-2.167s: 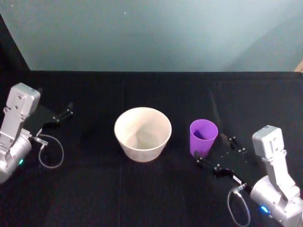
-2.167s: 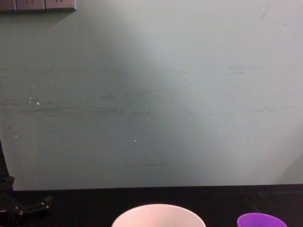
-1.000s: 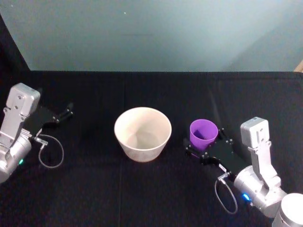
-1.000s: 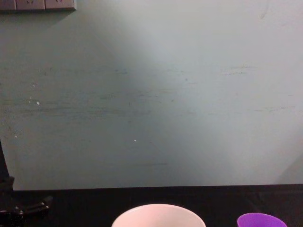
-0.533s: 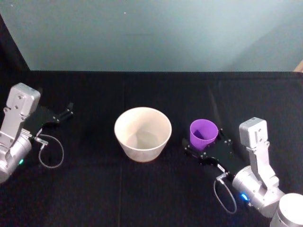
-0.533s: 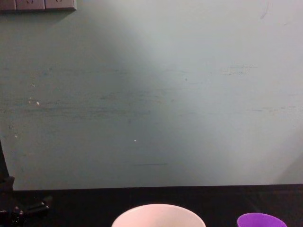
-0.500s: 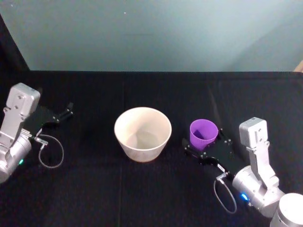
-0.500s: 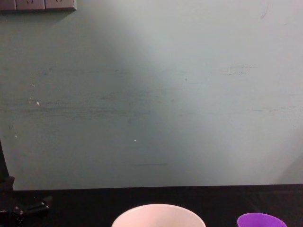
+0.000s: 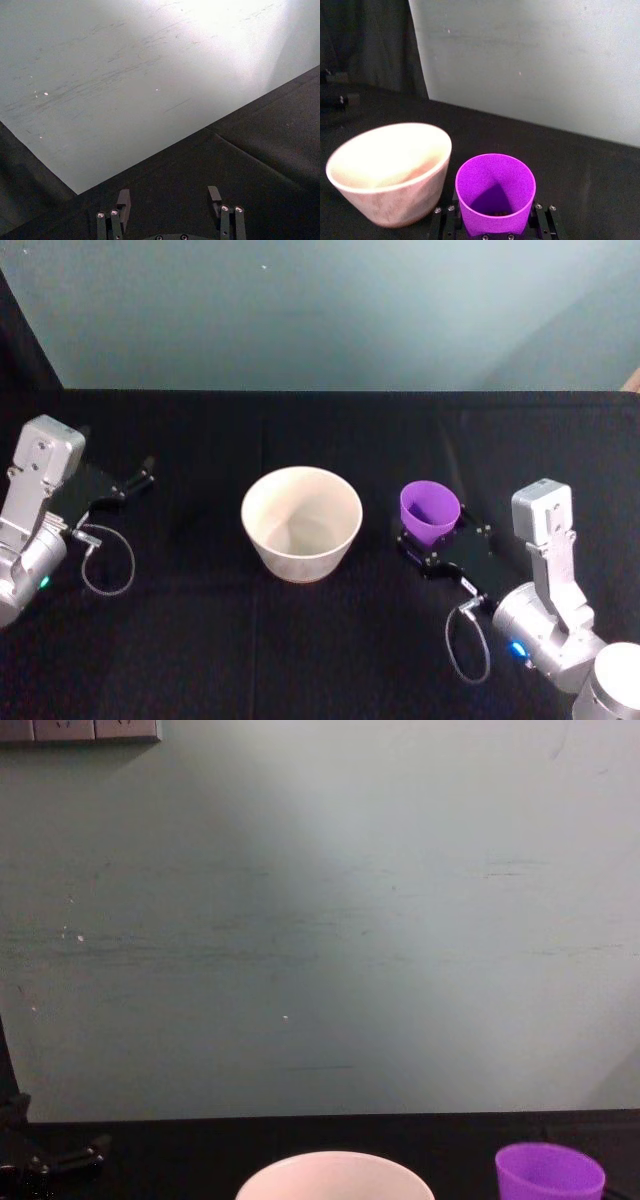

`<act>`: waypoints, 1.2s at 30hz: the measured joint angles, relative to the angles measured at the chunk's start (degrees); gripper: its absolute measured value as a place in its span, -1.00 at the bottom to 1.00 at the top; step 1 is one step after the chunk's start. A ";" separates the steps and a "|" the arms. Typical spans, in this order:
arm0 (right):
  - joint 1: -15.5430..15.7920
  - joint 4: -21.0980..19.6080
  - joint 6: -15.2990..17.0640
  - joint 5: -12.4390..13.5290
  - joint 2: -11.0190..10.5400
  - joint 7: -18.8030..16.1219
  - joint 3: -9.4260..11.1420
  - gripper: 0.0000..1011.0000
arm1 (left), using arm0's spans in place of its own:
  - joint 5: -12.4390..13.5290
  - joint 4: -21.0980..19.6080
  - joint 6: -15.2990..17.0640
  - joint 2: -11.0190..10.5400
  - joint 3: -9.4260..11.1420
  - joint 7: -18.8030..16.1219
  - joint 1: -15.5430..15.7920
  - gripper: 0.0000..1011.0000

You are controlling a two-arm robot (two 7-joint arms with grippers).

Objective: Pick up the cup and pour the mung beans from the cup into the bowl.

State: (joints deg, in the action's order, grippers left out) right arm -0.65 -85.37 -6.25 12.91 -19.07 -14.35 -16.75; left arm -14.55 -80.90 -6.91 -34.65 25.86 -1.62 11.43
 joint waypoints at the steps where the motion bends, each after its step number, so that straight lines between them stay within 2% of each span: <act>1: 0.00 0.00 0.00 0.00 0.00 0.00 0.00 0.42 | 0.00 0.00 0.00 0.00 0.00 0.00 0.00 0.98; 10: -0.22 -5.78 3.67 -0.26 -0.04 -0.59 2.06 0.41 | 0.00 0.00 0.00 0.00 0.00 0.00 0.00 0.98; 18: -2.86 -8.61 9.69 -0.12 -0.16 -1.87 2.87 0.41 | 0.00 0.00 0.00 0.00 0.00 0.00 0.00 0.98; 36: -3.25 -8.52 10.08 0.04 -0.33 -2.38 2.72 0.41 | 0.00 0.00 0.00 0.00 0.00 0.00 0.00 0.98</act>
State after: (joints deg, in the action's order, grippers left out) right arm -3.90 -93.90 3.83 12.95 -19.40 -16.73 -14.03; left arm -14.55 -80.90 -6.91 -34.65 25.86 -1.62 11.43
